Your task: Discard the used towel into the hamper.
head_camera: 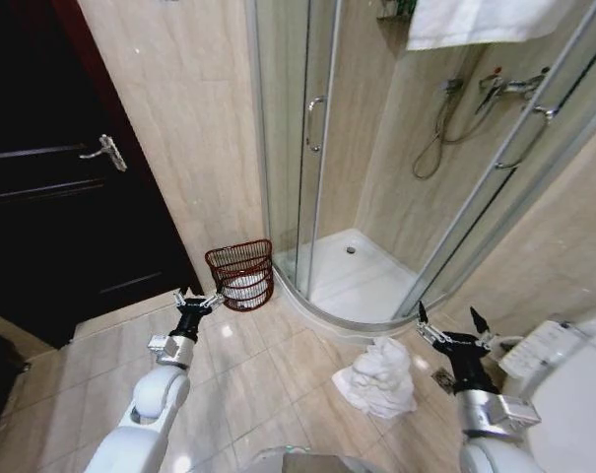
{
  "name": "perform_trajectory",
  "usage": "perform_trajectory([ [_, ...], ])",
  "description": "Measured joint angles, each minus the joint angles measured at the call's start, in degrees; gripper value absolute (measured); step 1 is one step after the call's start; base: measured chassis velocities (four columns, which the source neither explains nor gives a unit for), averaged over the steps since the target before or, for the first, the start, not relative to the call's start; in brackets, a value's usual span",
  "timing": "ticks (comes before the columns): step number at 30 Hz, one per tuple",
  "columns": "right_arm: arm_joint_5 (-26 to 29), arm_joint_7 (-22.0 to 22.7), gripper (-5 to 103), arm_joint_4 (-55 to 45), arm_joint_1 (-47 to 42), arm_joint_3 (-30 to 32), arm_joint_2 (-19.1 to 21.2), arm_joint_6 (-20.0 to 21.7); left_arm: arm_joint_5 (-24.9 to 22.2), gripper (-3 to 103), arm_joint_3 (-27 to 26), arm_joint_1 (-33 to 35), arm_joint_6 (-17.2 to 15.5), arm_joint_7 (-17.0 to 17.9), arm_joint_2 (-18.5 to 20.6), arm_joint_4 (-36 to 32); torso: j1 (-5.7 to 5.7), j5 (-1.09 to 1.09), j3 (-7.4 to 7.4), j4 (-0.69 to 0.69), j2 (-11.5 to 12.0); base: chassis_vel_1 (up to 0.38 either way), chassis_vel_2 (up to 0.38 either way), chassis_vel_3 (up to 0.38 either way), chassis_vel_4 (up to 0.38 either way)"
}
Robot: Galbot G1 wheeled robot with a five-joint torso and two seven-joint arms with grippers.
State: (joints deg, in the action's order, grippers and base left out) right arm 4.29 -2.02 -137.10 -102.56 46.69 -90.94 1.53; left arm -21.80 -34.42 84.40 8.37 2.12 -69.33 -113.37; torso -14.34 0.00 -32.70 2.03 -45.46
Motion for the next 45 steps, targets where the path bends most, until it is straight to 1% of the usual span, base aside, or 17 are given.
perform_trajectory([
  [1,0.1,0.1,100,0.2,0.3,-0.1,0.0,0.0,0.0,99,0.2,-0.1,0.2,0.0,-0.1,0.2,0.00,0.00,0.00,0.00,0.0,-0.063,-0.139,0.034,0.187],
  [2,0.1,0.1,100,0.4,0.7,-0.1,0.0,0.0,0.0,96,0.5,-0.3,0.4,0.0,-0.2,0.3,0.00,0.01,0.00,-0.03,0.0,-0.046,-0.139,0.062,0.062],
  [5,0.2,0.6,100,0.6,1.3,-0.4,0.0,0.1,-0.3,100,0.6,-0.5,0.4,-0.1,-0.3,0.3,0.00,0.01,0.00,0.00,0.0,-0.005,-0.071,0.055,0.025],
  [7,0.2,1.0,100,0.8,1.9,-0.5,-0.1,0.2,-2.2,102,0.7,-1.2,0.1,-0.2,-0.4,-0.2,-0.05,0.00,-0.06,-0.01,-0.1,0.004,-0.024,0.026,0.009],
  [9,0.2,1.1,100,0.9,2.2,-0.5,-0.1,0.2,-2.6,102,0.7,-1.6,-0.1,0.0,-0.5,-0.3,-0.13,0.00,-0.17,-0.01,-0.3,0.000,0.000,0.000,0.000],
  [10,0.2,1.3,100,0.9,2.5,-0.5,-0.1,0.2,-2.8,100,0.7,-2.3,-0.3,0.3,-0.6,-0.4,-0.26,0.00,-0.32,-0.02,-0.6,0.000,0.000,0.000,0.000],
  [11,0.3,1.4,100,0.9,2.7,-0.5,-0.1,0.2,-2.7,100,0.7,-2.6,-0.5,0.3,-0.6,-0.5,-0.39,-0.01,-0.46,-0.03,-0.9,0.000,0.000,0.000,0.000],
  [12,0.3,1.5,100,0.9,2.8,-0.5,-0.1,0.3,-2.2,96,0.7,-2.8,-0.9,0.3,-0.6,-0.8,-0.56,-0.01,-0.65,-0.05,-1.2,0.000,0.000,0.000,0.000],
  [15,0.3,1.9,100,0.9,3.1,-0.4,-0.2,0.4,-1.6,100,0.9,-2.9,-1.4,0.2,-0.3,-1.2,-0.85,0.00,-1.01,-0.04,-1.9,0.000,0.000,0.000,0.000],
  [19,0.4,2.1,100,0.8,3.6,-0.1,-0.4,0.6,-1.1,100,1.5,-2.9,-2.1,0.3,-0.2,-1.8,-1.21,0.00,-1.50,-0.03,-2.7,0.000,0.000,0.000,0.000],
  [22,1.0,2.0,100,0.1,4.1,0.1,-0.3,1.4,-0.4,100,2.8,-3.6,-3.1,2.1,-0.8,-1.9,-1.78,0.00,-2.14,-0.03,-3.9,0.000,0.000,0.000,0.000],
  [24,1.3,1.9,100,-0.1,4.3,0.1,-0.2,1.6,0.1,100,2.9,-4.0,-3.1,2.5,-1.3,-1.7,-1.94,0.00,-2.32,-0.03,-4.3,0.000,0.000,0.000,0.000],
  [27,2.1,0.8,100,-0.4,5.3,0.4,-0.6,2.0,3.1,100,2.0,-5.0,-3.0,2.6,-4.1,-0.7,-2.41,0.00,-2.94,-0.03,-5.4,0.000,0.000,0.000,0.000],
  [31,2.7,-0.7,100,-0.1,6.7,-0.4,-1.1,2.1,3.8,100,1.5,-5.0,-3.6,3.3,-7.2,-1.1,-2.90,0.00,-3.66,-0.03,-6.6,0.000,0.000,0.000,0.000],
  [36,2.7,-3.4,100,0.8,7.7,-1.6,-1.2,1.8,5.5,100,0.6,-4.7,-3.8,3.2,-8.6,-1.6,-3.34,0.01,-4.23,-0.01,-7.6,0.000,0.000,0.000,0.000],
  [40,4.4,-7.7,100,0.6,6.1,-2.5,-1.2,2.3,7.6,100,-1.2,-4.3,-3.8,3.0,-8.9,-2.3,-3.98,0.00,-5.11,-0.03,-9.1,0.000,0.000,0.000,0.000],
  [45,4.7,-7.9,100,0.4,5.7,-1.9,-1.2,2.1,8.8,100,-2.7,-3.5,-4.4,2.0,-10.0,-3.5,-4.50,0.00,-5.70,-0.02,-10.2,0.000,0.000,0.000,0.000],
])
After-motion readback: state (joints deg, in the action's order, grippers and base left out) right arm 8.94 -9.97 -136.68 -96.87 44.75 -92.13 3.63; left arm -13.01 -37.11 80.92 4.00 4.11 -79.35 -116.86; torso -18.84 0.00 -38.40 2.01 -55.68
